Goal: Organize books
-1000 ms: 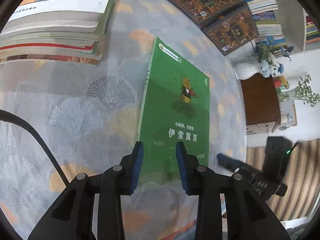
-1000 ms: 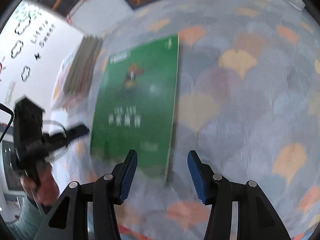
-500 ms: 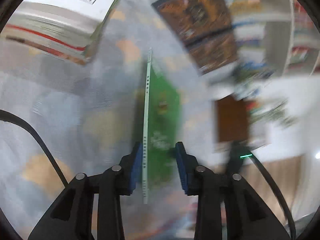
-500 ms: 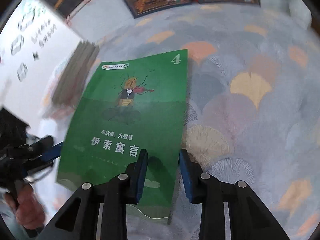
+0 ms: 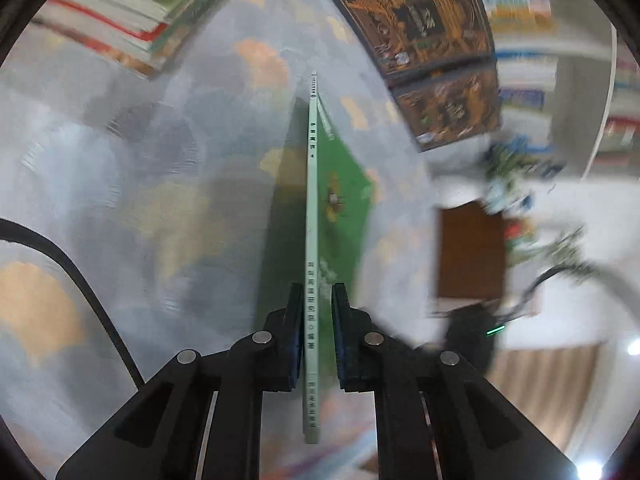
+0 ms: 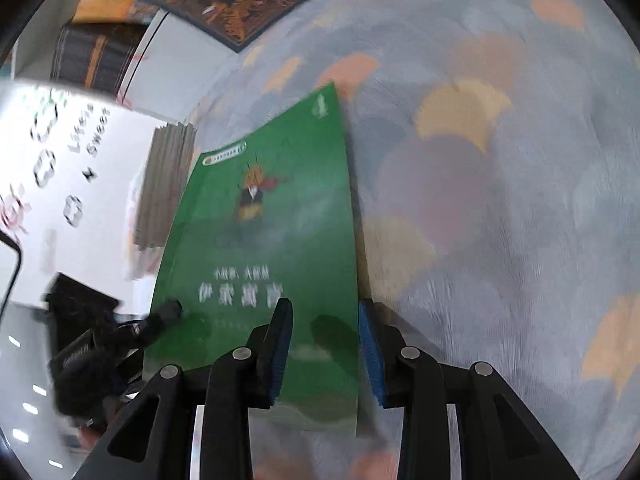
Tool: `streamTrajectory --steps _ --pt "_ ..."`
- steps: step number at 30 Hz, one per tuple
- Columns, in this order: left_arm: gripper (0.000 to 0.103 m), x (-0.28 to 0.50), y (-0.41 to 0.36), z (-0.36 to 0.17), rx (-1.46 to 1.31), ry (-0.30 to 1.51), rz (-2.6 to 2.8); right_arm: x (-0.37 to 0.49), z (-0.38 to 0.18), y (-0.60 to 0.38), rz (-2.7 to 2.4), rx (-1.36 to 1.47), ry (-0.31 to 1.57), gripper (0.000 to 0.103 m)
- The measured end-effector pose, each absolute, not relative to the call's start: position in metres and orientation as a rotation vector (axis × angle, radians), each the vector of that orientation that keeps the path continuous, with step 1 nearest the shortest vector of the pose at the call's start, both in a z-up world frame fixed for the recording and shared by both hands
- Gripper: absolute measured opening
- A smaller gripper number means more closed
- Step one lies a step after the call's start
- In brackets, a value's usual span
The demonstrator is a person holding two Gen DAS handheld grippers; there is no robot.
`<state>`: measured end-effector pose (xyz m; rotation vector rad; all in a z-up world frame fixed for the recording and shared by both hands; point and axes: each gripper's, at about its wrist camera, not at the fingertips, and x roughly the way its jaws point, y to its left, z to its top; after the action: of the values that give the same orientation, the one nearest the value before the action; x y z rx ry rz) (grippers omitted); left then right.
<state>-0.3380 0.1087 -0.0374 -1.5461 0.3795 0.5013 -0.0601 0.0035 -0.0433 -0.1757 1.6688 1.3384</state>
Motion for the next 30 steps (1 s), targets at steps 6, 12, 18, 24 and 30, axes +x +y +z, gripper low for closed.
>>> streamTrajectory --steps 6,12,18,24,30 --pt "0.010 -0.325 0.128 -0.037 -1.694 0.282 0.380 -0.036 -0.066 -0.019 1.326 0.106 1.900 0.051" --pt "0.010 -0.323 0.133 -0.035 -1.731 0.308 0.371 -0.038 -0.082 -0.005 1.363 0.294 1.969 0.049" --pt "0.009 -0.327 0.132 -0.033 -1.645 0.400 0.469 -0.051 -0.051 0.014 1.438 0.102 1.782 0.028" --pt "0.009 -0.308 0.114 0.002 -1.269 0.579 0.615 -0.090 0.008 0.019 1.493 -0.353 1.326 0.027" --pt "0.009 -0.318 0.114 0.022 -1.147 0.579 0.619 -0.102 0.027 0.013 1.573 -0.384 1.258 0.027"
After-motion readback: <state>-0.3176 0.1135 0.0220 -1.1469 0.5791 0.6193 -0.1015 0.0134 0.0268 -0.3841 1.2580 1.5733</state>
